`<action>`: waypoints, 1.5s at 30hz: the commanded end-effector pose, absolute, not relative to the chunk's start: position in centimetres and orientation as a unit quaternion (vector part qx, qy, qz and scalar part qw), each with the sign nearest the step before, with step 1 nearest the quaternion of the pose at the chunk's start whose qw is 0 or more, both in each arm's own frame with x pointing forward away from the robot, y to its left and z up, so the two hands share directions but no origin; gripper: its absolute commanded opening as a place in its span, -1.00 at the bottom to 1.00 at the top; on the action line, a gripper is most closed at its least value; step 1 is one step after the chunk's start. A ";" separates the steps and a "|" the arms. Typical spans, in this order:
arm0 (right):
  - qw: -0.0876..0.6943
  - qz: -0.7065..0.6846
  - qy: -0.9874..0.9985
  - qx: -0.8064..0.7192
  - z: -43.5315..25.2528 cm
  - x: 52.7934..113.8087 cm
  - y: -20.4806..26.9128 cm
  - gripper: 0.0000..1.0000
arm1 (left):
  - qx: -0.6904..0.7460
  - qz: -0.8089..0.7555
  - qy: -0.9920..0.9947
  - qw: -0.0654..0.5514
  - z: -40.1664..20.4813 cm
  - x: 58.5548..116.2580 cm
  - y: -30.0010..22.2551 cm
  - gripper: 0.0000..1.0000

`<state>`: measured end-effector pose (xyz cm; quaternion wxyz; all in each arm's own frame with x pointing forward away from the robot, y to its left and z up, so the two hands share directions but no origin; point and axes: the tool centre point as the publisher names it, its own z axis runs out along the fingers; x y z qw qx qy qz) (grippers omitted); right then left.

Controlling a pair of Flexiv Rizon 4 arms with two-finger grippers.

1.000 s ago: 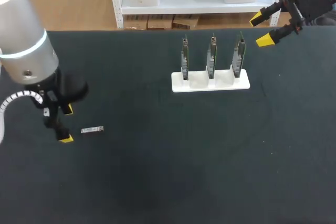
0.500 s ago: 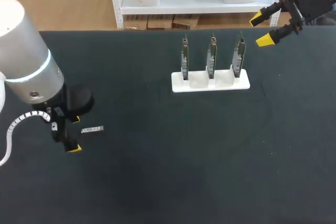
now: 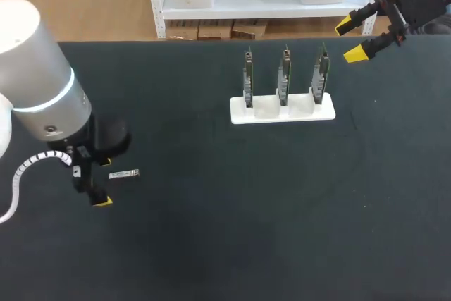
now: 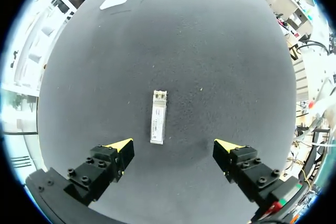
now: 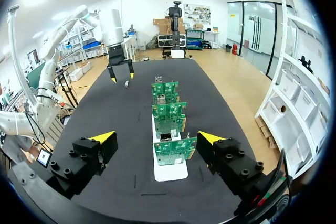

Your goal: Pick up the optical module with the left hand, and insert it into the network port with the right hand.

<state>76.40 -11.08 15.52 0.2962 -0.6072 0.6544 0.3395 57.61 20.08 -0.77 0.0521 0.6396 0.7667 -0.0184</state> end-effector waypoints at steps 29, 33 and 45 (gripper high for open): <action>0.297 0.338 0.655 -0.607 15.5 76.2 -11.0 1.00 | 0.644 -0.015 0.764 0.030 -1.6 58.1 18.4 1.00; 0.297 0.338 0.655 -0.607 15.5 76.2 -11.0 1.00 | 0.642 -0.015 0.766 0.028 -1.7 58.1 18.5 1.00; 0.297 0.338 0.655 -0.607 15.5 76.2 -11.0 1.00 | 0.636 -0.013 0.771 0.029 -2.1 58.2 18.9 0.74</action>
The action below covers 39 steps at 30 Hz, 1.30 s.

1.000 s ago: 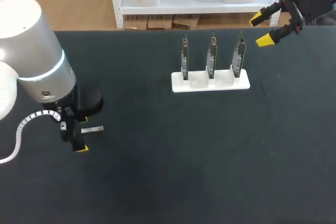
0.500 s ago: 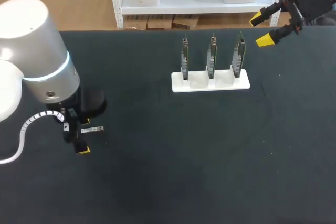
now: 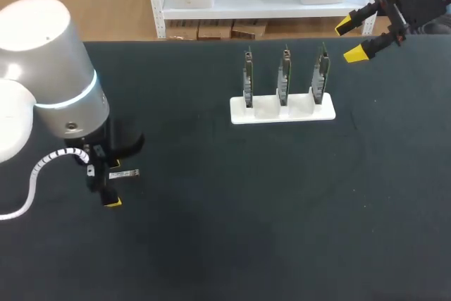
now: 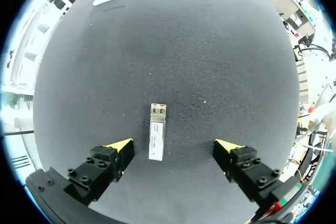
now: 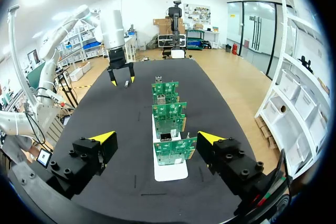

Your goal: Pick up the optical module with the left hand, and insert it into the network port with the right hand.

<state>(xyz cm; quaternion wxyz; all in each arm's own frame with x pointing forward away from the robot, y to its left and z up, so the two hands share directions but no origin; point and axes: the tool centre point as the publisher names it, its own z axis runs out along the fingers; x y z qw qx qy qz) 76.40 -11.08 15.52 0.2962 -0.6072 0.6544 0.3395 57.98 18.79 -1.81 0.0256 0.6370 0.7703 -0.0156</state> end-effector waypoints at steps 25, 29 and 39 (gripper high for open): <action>0.297 0.338 0.655 -0.607 15.5 76.2 -11.0 1.00 | 0.617 -0.027 0.787 0.009 -3.1 58.3 19.7 -1.00; 0.297 0.338 0.655 -0.607 15.5 76.2 -11.0 1.00 | 0.621 -0.046 0.782 0.024 -3.1 58.3 19.9 -1.00; 0.297 0.338 0.655 -0.607 15.5 76.2 -11.0 1.00 | 0.637 -0.111 0.759 0.080 -1.1 58.2 19.9 -1.00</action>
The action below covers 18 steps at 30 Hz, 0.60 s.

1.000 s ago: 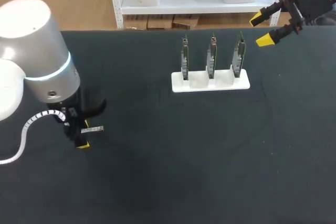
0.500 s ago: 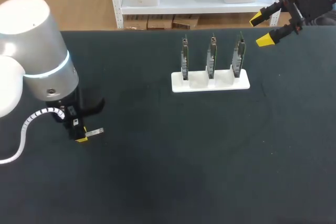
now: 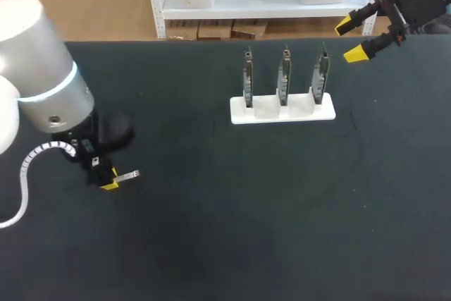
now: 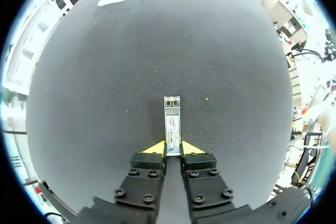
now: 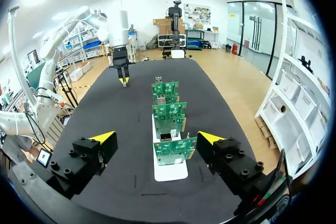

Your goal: Pick up the optical module with the left hand, and insert it into the network port with the right hand.

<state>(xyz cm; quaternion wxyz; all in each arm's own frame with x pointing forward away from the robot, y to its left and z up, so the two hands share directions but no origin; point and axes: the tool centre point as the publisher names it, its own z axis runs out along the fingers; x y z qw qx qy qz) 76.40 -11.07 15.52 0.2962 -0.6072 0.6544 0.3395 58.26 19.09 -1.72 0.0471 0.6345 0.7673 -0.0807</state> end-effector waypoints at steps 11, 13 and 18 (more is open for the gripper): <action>0.297 0.338 0.655 -0.607 15.5 76.2 -11.0 1.00 | 0.636 -0.134 0.751 0.118 0.4 58.4 19.9 -1.00; 0.297 0.338 0.655 -0.607 15.5 76.2 -11.0 1.00 | 0.636 -0.134 0.751 0.118 0.4 58.4 19.9 -1.00; 0.297 0.338 0.655 -0.607 15.5 76.2 -11.0 1.00 | 0.636 -0.134 0.751 0.118 0.4 58.4 19.9 -1.00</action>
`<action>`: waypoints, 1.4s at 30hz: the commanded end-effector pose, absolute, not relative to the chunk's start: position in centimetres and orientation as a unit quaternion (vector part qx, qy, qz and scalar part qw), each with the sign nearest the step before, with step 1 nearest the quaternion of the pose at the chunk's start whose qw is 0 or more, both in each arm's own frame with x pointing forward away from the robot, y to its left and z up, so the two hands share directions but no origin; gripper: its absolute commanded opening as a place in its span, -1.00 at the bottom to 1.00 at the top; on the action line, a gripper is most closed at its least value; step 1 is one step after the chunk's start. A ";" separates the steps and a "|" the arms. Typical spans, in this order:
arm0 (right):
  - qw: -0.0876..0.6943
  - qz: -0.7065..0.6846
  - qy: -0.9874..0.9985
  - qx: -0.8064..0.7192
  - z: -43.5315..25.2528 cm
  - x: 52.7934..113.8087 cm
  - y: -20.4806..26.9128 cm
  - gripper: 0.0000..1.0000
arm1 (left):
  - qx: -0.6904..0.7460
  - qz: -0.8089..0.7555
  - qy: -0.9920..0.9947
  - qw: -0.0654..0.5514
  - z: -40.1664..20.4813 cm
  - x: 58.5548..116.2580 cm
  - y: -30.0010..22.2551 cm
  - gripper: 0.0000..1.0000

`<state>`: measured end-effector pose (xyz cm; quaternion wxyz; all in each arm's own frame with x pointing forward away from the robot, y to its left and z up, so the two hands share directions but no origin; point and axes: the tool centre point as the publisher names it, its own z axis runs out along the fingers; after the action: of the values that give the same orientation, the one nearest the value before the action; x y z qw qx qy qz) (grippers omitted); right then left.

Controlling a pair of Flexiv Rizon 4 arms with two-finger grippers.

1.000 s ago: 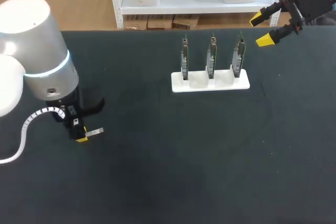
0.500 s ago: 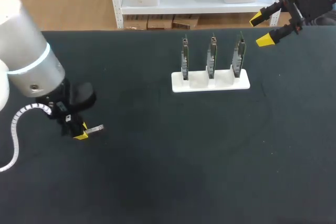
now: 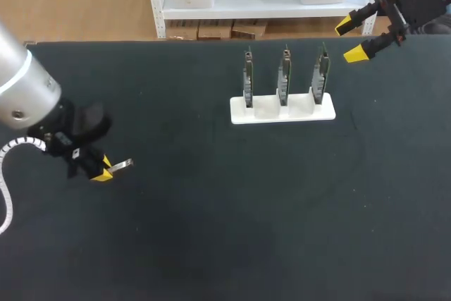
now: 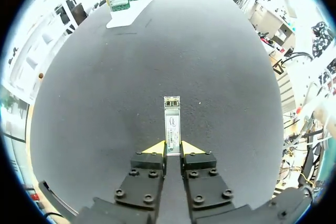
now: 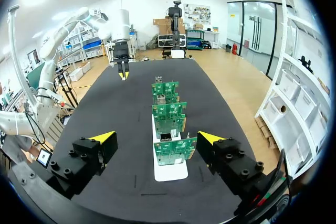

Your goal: Pick up the optical module with the left hand, and insert it into the network port with the right hand.

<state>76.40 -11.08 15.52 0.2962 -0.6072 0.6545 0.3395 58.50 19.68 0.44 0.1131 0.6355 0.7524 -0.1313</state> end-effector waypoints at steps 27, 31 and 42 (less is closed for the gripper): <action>0.297 0.338 0.655 -0.607 15.5 76.2 -11.0 1.00 | 0.649 -0.172 0.695 0.257 7.8 60.3 13.2 -1.00; 0.297 0.338 0.655 -0.607 15.5 76.2 -11.0 1.00 | 0.649 -0.172 0.695 0.257 7.8 60.3 13.2 -1.00; 0.297 0.338 0.655 -0.607 15.5 76.2 -11.0 1.00 | 0.649 -0.172 0.695 0.257 7.8 60.3 13.2 -1.00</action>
<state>76.40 -11.08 15.52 0.2962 -0.6072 0.6544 0.3395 60.35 13.09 7.91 0.2538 0.6488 0.6966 -0.1714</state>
